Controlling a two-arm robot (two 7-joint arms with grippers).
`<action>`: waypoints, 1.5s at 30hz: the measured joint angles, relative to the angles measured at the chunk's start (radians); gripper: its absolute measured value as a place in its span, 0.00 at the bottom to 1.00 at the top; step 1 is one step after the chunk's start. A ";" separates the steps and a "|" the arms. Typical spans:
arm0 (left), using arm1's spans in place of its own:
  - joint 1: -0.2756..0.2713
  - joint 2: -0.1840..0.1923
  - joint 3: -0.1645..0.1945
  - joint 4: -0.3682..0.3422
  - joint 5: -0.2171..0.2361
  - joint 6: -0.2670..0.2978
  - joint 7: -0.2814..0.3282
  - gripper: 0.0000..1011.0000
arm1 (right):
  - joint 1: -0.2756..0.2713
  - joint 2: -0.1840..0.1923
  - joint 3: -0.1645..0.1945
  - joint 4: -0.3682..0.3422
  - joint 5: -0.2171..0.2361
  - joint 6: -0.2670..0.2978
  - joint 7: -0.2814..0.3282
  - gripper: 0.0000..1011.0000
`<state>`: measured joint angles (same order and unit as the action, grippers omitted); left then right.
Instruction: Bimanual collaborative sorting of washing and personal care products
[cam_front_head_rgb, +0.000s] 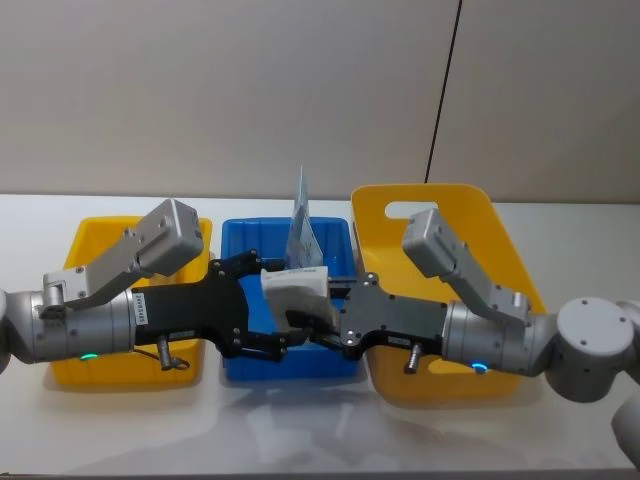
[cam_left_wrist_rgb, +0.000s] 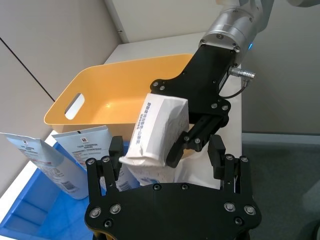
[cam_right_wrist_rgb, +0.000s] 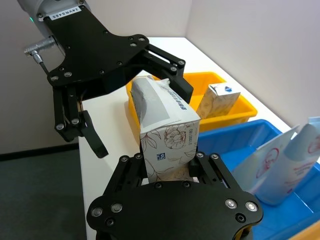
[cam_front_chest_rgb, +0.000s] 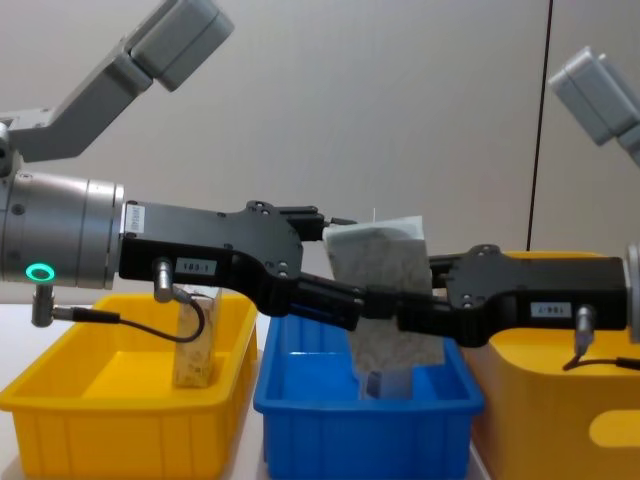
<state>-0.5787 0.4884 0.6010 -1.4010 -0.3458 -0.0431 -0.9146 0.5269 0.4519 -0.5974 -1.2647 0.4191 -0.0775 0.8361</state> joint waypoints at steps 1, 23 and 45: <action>0.000 0.000 0.000 0.000 0.000 0.000 0.000 0.99 | -0.003 0.004 0.002 -0.005 0.001 0.001 -0.004 0.36; 0.000 0.000 0.000 0.000 0.000 0.000 0.001 0.99 | -0.098 0.058 0.080 -0.116 0.046 0.033 -0.151 0.36; 0.000 0.000 0.000 0.000 0.000 0.000 0.001 0.99 | -0.251 0.061 0.228 -0.303 0.076 0.080 -0.426 0.36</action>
<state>-0.5787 0.4883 0.6011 -1.4011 -0.3460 -0.0431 -0.9132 0.2755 0.5124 -0.3695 -1.5673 0.4947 0.0029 0.4106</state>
